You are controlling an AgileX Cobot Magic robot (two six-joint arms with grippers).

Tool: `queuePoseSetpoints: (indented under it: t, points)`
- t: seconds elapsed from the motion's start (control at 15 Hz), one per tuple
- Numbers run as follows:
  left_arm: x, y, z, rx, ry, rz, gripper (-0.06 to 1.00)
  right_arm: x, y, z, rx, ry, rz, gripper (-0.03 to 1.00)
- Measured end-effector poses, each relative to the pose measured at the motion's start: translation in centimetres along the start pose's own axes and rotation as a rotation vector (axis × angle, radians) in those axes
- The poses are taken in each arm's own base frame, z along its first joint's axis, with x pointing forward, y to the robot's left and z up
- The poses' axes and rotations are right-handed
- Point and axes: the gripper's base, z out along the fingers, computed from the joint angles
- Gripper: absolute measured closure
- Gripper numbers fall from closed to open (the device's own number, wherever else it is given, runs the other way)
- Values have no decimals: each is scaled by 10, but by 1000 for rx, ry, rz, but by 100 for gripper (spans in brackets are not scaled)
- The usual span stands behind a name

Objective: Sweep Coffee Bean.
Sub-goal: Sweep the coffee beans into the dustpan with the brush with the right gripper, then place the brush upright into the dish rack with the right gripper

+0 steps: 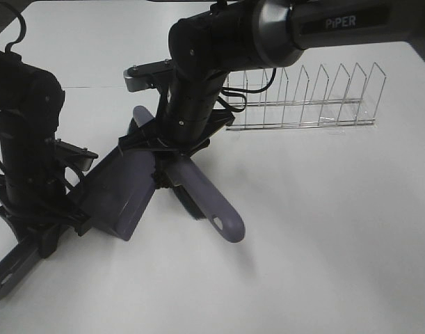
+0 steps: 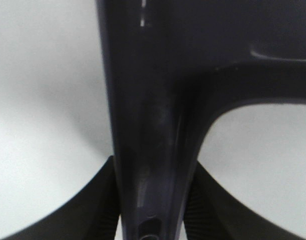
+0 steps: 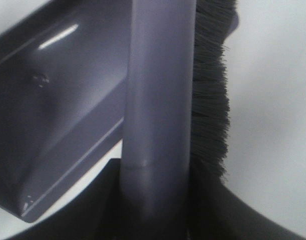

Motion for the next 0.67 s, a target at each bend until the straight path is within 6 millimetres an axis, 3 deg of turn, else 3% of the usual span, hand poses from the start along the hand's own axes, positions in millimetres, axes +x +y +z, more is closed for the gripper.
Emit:
queuePoseSetpoints:
  t: [0.27,0.67]
  points:
    - [2,0,1,0,22,-1,62,-16,14,-5,-124,-44,33,66]
    - [2,-1,1,16,22,-10,62,-48,20,-43,-179,-147,6,66]
